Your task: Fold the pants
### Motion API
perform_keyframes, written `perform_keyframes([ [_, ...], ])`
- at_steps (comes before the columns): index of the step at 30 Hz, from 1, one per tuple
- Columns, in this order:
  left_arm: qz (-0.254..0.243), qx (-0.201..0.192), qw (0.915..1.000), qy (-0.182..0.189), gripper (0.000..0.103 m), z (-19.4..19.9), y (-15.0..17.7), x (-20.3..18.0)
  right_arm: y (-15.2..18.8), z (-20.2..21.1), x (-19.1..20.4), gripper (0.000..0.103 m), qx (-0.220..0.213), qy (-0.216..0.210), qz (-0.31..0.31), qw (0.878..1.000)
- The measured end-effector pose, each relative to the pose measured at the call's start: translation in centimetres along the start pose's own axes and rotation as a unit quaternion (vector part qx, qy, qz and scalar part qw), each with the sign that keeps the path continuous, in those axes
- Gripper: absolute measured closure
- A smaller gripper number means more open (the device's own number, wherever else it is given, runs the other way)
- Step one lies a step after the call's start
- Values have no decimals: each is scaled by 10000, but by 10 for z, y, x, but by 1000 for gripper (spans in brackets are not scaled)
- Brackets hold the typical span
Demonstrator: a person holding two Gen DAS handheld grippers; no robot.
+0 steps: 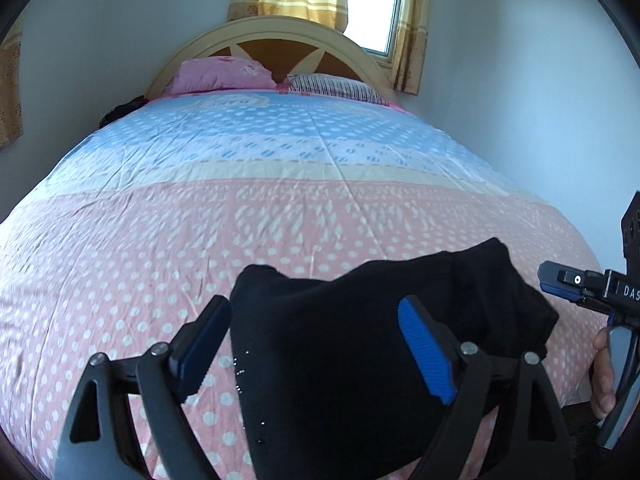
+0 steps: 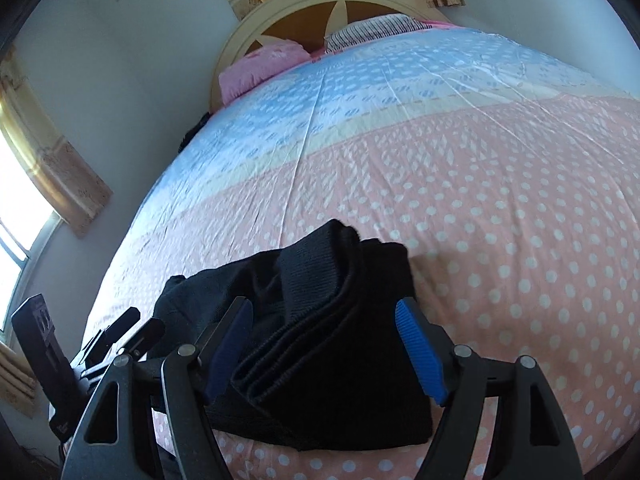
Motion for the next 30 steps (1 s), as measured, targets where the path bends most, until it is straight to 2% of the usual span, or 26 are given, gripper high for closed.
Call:
perform_keyframes([
  [3, -85, 35, 10000, -7, 14, -3, 7, -2, 6, -11, 11, 28, 353, 77, 342, 9988],
  [7, -105, 103, 9999, 57, 14, -7, 12, -1, 20, -6, 4, 29, 463, 25, 494, 9977],
  [8, -84, 116, 9999, 75, 14, -7, 13, 1, 24, -2, -3, 40, 443, 89, 531, 9976],
  [9, -59, 121, 9999, 92, 14, -7, 13, 3, 27, 1, -11, 56, 473, 139, 548, 9973],
  [10, -29, 110, 9999, 99, 14, -6, 12, 6, 30, 3, -17, 61, 491, 130, 507, 9974],
  [12, 16, 79, 9999, 66, 14, -4, 12, 11, 35, 8, -22, 79, 457, -179, 478, 9976],
  [15, 180, 58, 9998, 6, 12, -5, 12, 22, 38, 12, -17, 87, 425, -363, 519, 9971],
  [18, 401, 153, 9991, 29, 12, -11, 14, 30, 36, 24, -15, 88, 109, -642, 456, 9968],
  [22, 419, 144, 9990, -13, 12, -11, 14, 34, 49, 14, -38, 88, 307, -463, 192, 9983],
  [25, 438, 95, 9990, -48, 12, -11, 12, 37, 53, 11, -48, 88, 322, -632, -49, 9975],
  [28, 471, 157, 9988, -56, 12, -14, 15, 40, 50, 12, -45, 87, 267, -616, 36, 9977],
  [29, 459, 175, 9988, -54, 12, -16, 16, 40, 50, 12, -45, 77, 264, -540, 65, 9982],
  [30, 438, 188, 9988, -69, 12, -17, 17, 41, 48, 12, -47, 61, 268, -374, 95, 9989],
])
Point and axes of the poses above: each gripper's, at about its wrist camera, not at the fingertips, and z roughly against the way its jaws point, x to its left, y to its underside, the point moved 7 cm from there along -z, roughly the way its jaws point, and after that the axes turned 6 degrees about z, right-handed, at the moved point
